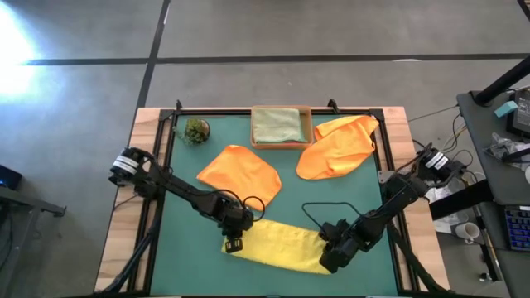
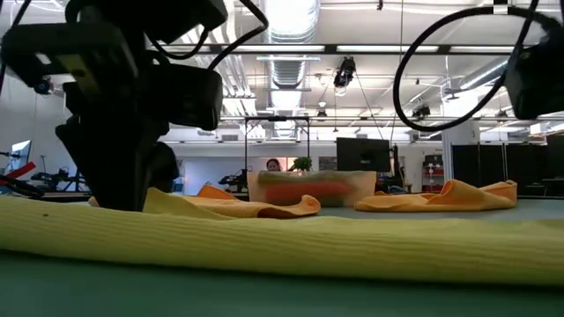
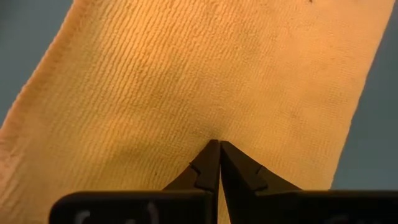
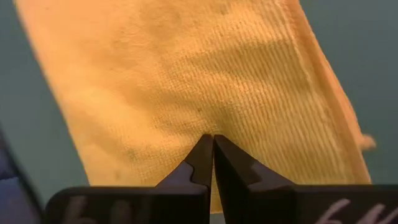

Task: Fold microfiber towels
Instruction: Fold the yellow microfiber towel

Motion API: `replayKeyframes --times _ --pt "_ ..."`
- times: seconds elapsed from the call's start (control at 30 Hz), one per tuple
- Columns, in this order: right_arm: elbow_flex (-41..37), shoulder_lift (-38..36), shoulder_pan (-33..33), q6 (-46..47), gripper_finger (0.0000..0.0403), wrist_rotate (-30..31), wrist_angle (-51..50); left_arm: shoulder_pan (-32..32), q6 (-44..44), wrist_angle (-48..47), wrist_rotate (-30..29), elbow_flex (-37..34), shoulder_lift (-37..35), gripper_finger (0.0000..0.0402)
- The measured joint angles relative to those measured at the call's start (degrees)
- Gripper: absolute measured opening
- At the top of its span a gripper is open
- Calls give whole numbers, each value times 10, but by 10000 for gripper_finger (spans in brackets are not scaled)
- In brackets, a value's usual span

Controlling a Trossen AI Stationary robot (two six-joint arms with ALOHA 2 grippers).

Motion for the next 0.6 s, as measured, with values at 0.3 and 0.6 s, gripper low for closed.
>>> replayKeyframes --times 0.3,0.6 --pt "-2 -27 -43 -9 9 7 -120 -1 -95 37 -2 -5 -1 1" --pt "-6 -76 -55 -37 8 13 -156 -1 -91 81 -1 -2 0 1"
